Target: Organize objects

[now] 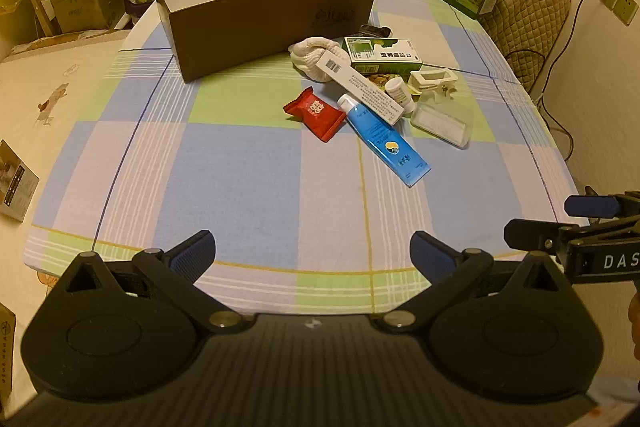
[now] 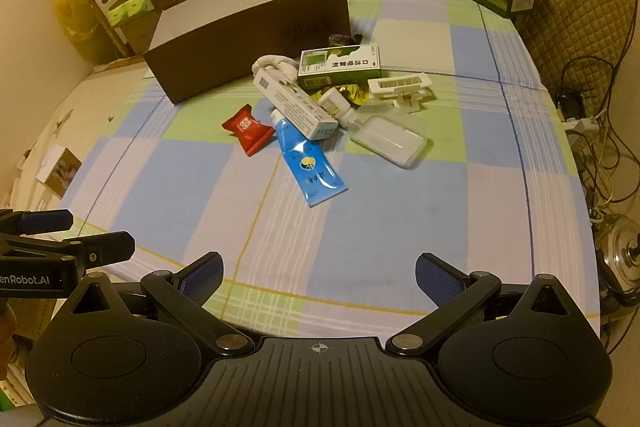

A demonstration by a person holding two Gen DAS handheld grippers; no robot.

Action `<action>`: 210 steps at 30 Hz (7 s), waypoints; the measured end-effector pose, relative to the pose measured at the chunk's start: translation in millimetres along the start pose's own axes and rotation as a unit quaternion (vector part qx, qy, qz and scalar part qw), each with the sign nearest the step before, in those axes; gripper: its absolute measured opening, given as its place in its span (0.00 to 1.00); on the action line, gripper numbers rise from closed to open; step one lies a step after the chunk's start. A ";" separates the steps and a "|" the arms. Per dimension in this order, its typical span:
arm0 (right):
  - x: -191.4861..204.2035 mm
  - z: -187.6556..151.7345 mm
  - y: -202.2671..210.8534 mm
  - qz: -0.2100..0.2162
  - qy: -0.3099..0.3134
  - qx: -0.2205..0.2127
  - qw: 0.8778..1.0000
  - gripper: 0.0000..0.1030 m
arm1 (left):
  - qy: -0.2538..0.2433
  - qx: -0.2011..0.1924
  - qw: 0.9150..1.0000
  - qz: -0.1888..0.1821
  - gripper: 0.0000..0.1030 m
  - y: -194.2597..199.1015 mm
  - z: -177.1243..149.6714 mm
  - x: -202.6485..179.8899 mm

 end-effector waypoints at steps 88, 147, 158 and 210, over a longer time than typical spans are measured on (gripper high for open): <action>-69.0 103.2 -78.4 0.049 0.102 -0.017 0.993 0.88 | 0.084 0.038 0.994 0.054 0.99 -68.0 72.6 3.9; -141.1 108.6 -136.2 -0.020 0.087 0.026 0.996 0.52 | 0.134 0.026 0.990 0.044 0.66 -191.3 130.0 21.7; -142.2 109.4 -137.0 -0.006 0.100 0.028 0.995 0.52 | 0.108 0.029 0.993 0.046 0.35 -177.6 115.4 31.9; 77.8 324.5 -129.2 0.128 0.153 -0.108 0.974 0.51 | 0.090 -0.060 0.994 -0.011 0.22 -108.5 291.9 111.9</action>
Point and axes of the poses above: each gripper's, at about its wrist camera, not at the fingertips, and y roughly against the way its jaws point, x to its left, z to its top, the point moved 6 cm from there along -y, roughly the way its jaws point, and after that the axes turned 7 degrees about x, right-handed, at the moved point
